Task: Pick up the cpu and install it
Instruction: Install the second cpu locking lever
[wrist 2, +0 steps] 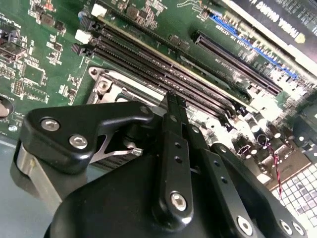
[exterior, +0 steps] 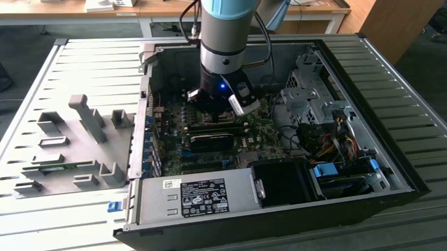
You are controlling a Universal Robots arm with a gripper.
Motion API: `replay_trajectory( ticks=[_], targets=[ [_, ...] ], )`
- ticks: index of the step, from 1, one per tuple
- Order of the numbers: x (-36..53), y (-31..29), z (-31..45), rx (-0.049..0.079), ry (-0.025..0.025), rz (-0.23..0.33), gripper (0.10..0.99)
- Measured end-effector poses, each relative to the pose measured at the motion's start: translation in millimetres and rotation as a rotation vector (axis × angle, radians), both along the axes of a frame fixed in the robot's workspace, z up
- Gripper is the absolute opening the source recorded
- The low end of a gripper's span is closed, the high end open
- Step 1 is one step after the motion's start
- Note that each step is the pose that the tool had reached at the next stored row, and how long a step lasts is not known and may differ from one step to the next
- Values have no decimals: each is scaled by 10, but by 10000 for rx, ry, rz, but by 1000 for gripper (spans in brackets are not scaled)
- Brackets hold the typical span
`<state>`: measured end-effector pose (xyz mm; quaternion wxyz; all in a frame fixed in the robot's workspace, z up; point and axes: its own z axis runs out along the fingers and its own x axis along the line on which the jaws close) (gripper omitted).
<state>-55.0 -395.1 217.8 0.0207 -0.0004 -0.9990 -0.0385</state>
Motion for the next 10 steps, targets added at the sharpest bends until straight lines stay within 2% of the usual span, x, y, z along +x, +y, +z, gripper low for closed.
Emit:
replay_trajectory(
  ticks=[6, 10],
  targets=[
    [-20, -60, -4, 239, -4, -3, 106],
    [-28, -63, -3, 256, -6, 1, 106]
  ],
)
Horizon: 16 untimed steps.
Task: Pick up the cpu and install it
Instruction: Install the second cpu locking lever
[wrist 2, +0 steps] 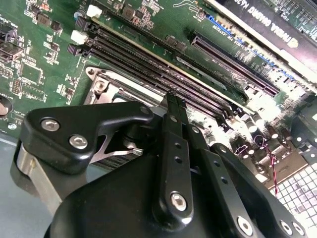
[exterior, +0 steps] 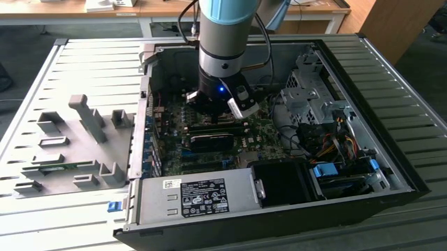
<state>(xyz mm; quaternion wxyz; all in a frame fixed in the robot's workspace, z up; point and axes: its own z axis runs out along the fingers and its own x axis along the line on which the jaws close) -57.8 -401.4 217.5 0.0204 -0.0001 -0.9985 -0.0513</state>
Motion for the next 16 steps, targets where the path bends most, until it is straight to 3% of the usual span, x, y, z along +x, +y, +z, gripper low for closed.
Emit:
replay_trajectory(
  ticks=[3, 9, 12, 16],
  targets=[
    [-5, -11, -4, 165, -1, -1, 106],
    [-11, -73, -33, 673, -2, -1, 106],
    [-26, -98, -55, 793, -16, -3, 106],
    [-106, -123, -68, 903, -73, 0, 106]
  ],
)
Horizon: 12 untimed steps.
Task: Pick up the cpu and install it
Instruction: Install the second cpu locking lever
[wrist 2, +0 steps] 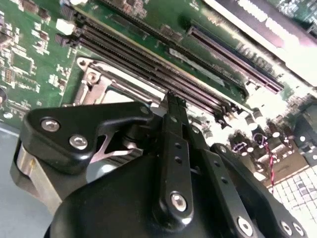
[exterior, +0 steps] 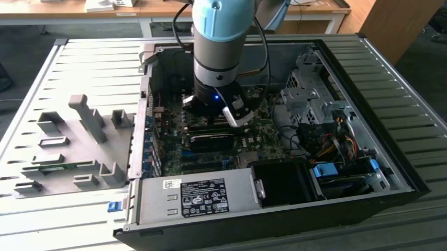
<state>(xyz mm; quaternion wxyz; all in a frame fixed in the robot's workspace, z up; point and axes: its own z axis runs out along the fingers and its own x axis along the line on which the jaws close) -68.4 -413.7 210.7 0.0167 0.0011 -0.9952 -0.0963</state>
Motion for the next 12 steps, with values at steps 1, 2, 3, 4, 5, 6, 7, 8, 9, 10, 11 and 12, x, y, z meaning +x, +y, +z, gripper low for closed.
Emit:
replay_trajectory(
  ticks=[1, 2, 3, 4, 5, 6, 7, 8, 9, 10, 11, 12],
  targets=[
    [-8, -8, -3, 13, -6, 0, 106],
    [-12, -14, -8, 19, -9, 2, 106],
    [-19, -20, -14, 25, -14, 0, 106],
    [-24, -25, -19, 31, -18, 0, 106],
    [-29, -30, -24, 41, -24, 1, 106],
    [-34, -35, -30, 49, -29, 1, 106],
    [-36, -41, -38, 56, -33, 2, 106],
    [-36, -45, -50, 68, -36, 2, 106],
    [-36, -45, -64, 86, -38, 0, 106],
    [-37, -46, -87, 131, -37, 0, 106],
    [-37, -47, -96, 157, -36, 1, 106],
    [-37, -47, -105, 184, -36, 1, 106]
  ],
)
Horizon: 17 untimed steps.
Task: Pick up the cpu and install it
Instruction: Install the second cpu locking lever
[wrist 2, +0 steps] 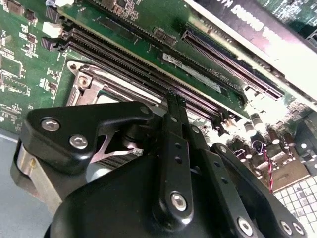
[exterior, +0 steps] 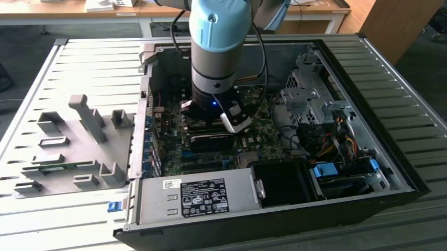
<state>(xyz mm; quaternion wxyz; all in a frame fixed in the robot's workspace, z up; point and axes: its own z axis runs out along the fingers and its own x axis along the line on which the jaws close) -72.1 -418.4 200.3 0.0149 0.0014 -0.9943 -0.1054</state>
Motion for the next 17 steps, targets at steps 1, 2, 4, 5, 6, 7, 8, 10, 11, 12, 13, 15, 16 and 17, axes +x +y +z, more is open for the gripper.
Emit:
replay_trajectory(
  ticks=[1, 2, 4, 5, 6, 7, 8, 10, 11, 12, 13, 15, 16, 17],
  targets=[
    [-1, -3, -7, 13, -4, 0, 106],
    [-9, -13, -10, 18, -15, -1, 106],
    [-32, -37, -12, 23, -34, 1, 106],
    [-38, -49, -12, 23, -40, 1, 106],
    [-43, -59, -13, 23, -46, 0, 106],
    [-46, -67, -14, 27, -52, 1, 106],
    [-50, -74, -14, 33, -56, 0, 106],
    [-57, -81, -16, 80, -72, 0, 106],
    [-59, -82, -16, 135, -82, 1, 106],
    [-62, -83, -16, 212, -89, 0, 106],
    [-64, -84, -17, 270, -97, -1, 106],
    [-66, -85, -26, 331, -113, -2, 106],
    [-66, -85, -32, 348, -121, -2, 106],
    [-66, -85, -40, 362, -130, 0, 106]
  ],
)
